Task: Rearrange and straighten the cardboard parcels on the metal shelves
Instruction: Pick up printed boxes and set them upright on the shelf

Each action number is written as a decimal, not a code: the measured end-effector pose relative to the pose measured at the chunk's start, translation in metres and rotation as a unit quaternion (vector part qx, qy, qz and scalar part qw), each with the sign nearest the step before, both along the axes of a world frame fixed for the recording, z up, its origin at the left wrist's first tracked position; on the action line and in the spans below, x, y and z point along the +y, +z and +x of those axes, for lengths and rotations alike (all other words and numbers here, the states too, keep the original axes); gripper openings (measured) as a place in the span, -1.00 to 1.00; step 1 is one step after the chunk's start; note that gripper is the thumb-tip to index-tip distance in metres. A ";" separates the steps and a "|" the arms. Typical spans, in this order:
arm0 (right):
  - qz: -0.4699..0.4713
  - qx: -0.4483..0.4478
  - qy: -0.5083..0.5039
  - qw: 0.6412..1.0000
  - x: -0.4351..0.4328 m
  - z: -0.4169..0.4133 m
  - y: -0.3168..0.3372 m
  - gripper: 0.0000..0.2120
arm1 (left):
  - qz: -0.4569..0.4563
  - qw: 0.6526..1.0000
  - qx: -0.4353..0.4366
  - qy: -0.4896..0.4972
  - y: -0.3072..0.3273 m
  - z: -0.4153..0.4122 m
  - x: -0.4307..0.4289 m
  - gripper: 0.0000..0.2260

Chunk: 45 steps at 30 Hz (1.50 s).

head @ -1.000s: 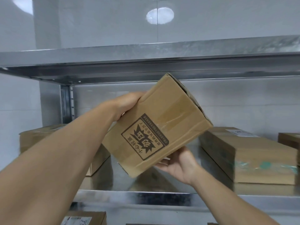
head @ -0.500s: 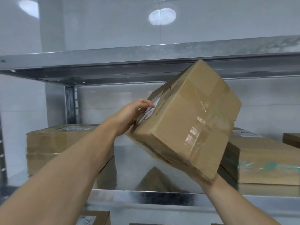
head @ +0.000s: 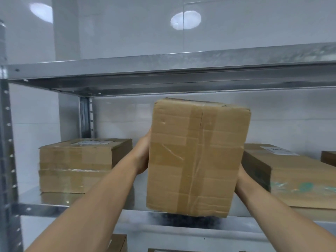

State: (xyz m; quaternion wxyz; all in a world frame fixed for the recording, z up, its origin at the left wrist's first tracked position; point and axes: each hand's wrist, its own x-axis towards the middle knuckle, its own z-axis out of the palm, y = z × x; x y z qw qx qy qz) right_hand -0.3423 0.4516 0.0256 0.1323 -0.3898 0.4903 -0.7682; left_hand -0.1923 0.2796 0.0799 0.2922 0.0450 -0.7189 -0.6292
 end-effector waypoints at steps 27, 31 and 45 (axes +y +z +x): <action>0.162 -0.098 0.069 0.980 0.012 0.001 0.016 -0.71 | -0.073 0.997 -0.033 0.014 0.032 0.008 -0.005 -0.57; 0.104 -0.133 0.130 0.977 0.022 0.013 0.007 -0.66 | -0.159 0.985 -0.069 -0.005 0.056 0.004 -0.006 -0.36; -0.166 -0.267 0.092 0.945 0.013 -0.014 -0.031 -0.70 | -0.213 0.969 -0.105 -0.066 0.072 -0.025 0.007 -0.87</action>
